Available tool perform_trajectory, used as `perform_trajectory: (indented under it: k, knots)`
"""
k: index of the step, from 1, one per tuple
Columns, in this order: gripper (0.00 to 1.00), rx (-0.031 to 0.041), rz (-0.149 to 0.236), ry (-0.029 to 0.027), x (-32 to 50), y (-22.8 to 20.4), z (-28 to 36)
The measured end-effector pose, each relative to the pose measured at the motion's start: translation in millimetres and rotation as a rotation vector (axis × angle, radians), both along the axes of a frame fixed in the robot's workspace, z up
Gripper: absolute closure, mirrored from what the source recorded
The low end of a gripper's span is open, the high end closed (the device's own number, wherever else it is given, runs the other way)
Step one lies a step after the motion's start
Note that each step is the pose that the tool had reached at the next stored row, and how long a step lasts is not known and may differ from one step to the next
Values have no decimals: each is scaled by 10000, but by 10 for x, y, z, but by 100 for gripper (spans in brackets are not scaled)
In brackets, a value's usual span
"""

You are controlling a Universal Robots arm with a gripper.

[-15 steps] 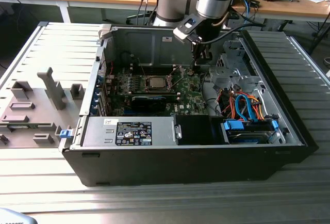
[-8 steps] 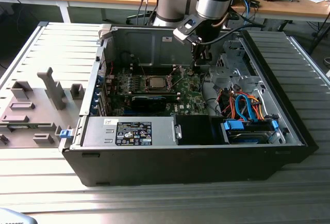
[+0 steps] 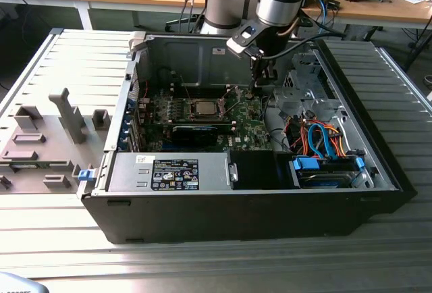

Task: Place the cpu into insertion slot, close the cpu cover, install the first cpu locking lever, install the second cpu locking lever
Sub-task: 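Close the cpu cover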

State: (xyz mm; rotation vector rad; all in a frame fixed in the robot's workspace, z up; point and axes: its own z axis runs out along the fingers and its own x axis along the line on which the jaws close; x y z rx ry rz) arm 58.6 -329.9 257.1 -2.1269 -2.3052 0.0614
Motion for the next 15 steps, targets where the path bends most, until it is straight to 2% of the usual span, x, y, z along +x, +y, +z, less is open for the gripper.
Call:
perform_trajectory:
  k: [3,8,15]
  knots:
    - [89,-1,-3,0,-5,0,-13]
    - [89,-1,0,0,-62,0,-30]
    - [89,-1,0,0,-67,0,-80]
